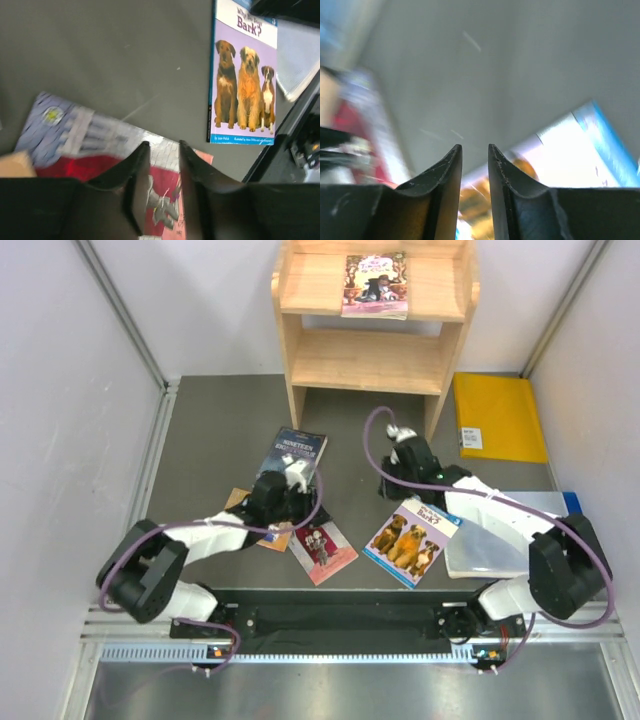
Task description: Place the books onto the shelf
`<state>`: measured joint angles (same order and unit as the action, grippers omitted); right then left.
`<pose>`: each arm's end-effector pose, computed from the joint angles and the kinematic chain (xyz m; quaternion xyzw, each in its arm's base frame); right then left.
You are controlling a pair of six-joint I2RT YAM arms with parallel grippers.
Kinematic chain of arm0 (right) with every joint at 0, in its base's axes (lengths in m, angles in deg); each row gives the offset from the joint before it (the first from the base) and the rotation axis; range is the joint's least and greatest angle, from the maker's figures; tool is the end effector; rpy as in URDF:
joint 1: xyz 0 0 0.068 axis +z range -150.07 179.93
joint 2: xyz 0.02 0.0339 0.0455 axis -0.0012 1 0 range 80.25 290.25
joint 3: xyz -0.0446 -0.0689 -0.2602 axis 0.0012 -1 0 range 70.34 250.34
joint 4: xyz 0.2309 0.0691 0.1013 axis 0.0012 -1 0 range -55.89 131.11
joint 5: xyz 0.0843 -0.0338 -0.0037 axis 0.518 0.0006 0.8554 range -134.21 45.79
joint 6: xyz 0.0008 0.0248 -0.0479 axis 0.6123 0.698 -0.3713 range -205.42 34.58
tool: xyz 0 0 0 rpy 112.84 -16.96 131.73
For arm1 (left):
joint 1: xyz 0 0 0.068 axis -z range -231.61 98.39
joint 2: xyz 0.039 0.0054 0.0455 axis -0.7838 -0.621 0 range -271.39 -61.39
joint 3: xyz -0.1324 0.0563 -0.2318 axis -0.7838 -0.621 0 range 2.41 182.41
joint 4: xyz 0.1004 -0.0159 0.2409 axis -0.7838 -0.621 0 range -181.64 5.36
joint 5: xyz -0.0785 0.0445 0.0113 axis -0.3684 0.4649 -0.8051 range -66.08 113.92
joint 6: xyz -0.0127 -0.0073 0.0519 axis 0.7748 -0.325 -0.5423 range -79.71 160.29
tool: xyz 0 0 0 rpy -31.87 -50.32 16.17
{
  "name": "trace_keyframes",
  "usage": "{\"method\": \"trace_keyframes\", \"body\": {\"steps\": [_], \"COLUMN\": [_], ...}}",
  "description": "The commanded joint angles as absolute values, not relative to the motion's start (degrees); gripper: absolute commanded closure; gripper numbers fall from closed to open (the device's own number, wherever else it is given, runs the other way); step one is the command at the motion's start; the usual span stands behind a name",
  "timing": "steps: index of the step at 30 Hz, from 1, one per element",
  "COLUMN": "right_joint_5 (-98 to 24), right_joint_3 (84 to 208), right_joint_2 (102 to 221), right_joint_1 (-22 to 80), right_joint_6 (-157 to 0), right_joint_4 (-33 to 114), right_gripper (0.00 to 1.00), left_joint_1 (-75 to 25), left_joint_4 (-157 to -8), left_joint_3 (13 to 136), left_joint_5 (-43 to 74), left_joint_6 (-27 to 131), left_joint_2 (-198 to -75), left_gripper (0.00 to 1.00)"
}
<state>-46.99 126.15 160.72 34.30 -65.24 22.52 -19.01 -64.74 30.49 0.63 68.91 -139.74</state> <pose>0.2517 0.1700 0.2511 -0.1038 0.9118 0.1620 0.3628 0.2127 -0.1527 0.1680 0.1298 0.8458 -0.3986 0.3299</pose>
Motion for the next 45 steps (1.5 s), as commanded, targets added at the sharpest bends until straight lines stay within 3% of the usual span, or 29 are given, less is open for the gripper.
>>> {"method": "trace_keyframes", "body": {"steps": [1,2,3,4,7,10,15,23,34,45], "right_joint_5": [-44.5,-44.5,-44.5,-42.0,-41.2,-42.0,-42.8,-41.8,-31.4,-21.8], "right_joint_3": [112.7,111.0,109.3,106.3,102.3,100.1,98.6,94.6,91.8,92.4], "right_joint_2": [154.2,152.3,151.3,150.2,146.2,142.0,137.4,140.0,142.3,131.1], "right_joint_1": [25.8,24.1,22.4,18.9,13.1,8.0,3.6,0.5,0.5,3.5], "right_joint_6": [-52.1,-51.1,-50.1,-49.0,-47.5,-47.1,-48.0,-46.9,-45.8,-47.1], "right_joint_4": [23.6,23.5,23.4,23.3,21.7,18.5,14.5,13.8,26.3,32.2], "right_gripper": [0.69,0.68,0.66,0.61,0.47,0.42,0.43,0.52,0.54,0.64], "left_joint_1": [-11.0,-9.7,-7.3,-6.2,-2.4,0.9,4.2,5.4,5.9,5.9], "left_joint_4": [-71.8,-73.7,-74.8,-75.7,-77.4,-78.5,-81.9,-87.7,-88.8,-89.0], "left_joint_3": [40.9,42.9,46.5,48.4,54.4,59.1,66.6,72.5,74.2,75.4], "left_joint_5": [5.3,5.9,6.7,6.9,7.3,7.8,8.4,9.8,9.3,8.9], "left_joint_6": [62.0,61.5,61.1,60.4,60.2,60.2,59.4,59.1,59.4,60.0], "left_joint_2": [-146.5,-149.6,-151.3,-152.9,-158.1,-162.2,-169.4,-177.4,-179.9,-182.6], "left_gripper": [0.73,0.78,0.95,1.00,1.00,1.00,1.00,1.00,1.00,1.00]}}
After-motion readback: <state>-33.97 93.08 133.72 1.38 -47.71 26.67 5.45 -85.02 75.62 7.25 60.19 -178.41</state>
